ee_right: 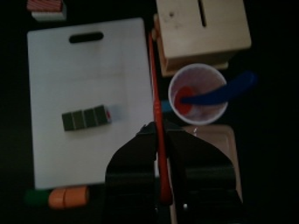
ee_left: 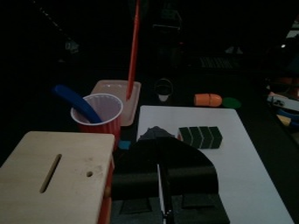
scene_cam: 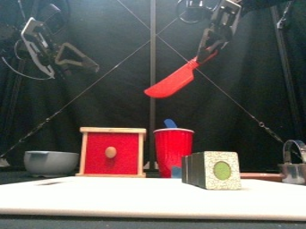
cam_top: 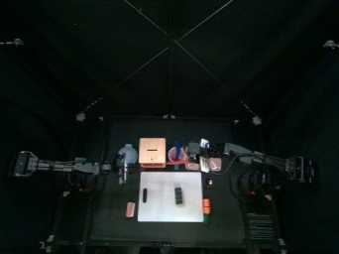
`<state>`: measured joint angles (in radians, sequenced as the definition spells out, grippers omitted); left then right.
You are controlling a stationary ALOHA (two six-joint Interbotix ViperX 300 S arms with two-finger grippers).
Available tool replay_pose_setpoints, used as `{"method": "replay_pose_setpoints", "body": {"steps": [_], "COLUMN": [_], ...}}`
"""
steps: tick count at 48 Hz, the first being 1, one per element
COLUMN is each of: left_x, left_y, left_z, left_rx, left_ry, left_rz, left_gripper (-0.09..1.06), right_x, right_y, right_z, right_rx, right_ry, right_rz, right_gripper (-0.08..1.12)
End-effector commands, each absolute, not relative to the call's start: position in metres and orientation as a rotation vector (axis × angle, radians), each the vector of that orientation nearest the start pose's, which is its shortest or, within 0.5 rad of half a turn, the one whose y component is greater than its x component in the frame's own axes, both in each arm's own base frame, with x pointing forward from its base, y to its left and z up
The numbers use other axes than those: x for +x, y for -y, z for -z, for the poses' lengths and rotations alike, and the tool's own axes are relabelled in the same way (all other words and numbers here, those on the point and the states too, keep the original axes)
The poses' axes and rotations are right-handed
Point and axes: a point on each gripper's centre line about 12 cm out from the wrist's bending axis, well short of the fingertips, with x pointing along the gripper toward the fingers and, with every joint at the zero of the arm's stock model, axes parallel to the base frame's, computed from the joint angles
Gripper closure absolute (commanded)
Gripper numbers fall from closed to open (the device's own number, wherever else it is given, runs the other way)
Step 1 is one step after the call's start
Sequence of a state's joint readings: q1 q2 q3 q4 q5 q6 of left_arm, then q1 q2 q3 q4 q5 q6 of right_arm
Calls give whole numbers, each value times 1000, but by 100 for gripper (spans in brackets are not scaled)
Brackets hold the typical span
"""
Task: Place sushi on board then cut the sushi with the knife then place the pieces on the plate
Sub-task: Grasp knife edge with left hand
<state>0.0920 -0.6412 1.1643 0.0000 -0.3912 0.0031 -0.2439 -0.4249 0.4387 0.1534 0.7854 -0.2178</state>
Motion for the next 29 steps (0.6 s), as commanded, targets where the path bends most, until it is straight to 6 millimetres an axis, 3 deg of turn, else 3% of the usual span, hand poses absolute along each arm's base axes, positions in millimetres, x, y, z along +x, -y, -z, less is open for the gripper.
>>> {"method": "replay_pose_setpoints", "body": {"steps": [1,14,29], "left_x": [250,251,258], "left_y": [-22,-13,-2], "left_z": [-251,-252,-247], "left_rx": [2,-4,-81], "left_ry": [-91,-87,-112], "left_rz": [-86,-52,-32], "left_gripper": [95,80,43], "right_x": [300,292,290], "right_y": [51,20,6], "right_z": [-331,-290,-266], "right_rx": [10,-37,-39], "right_ry": [-662,-533,-421], "right_rz": [78,19,1], "right_gripper": [78,78,78]}}
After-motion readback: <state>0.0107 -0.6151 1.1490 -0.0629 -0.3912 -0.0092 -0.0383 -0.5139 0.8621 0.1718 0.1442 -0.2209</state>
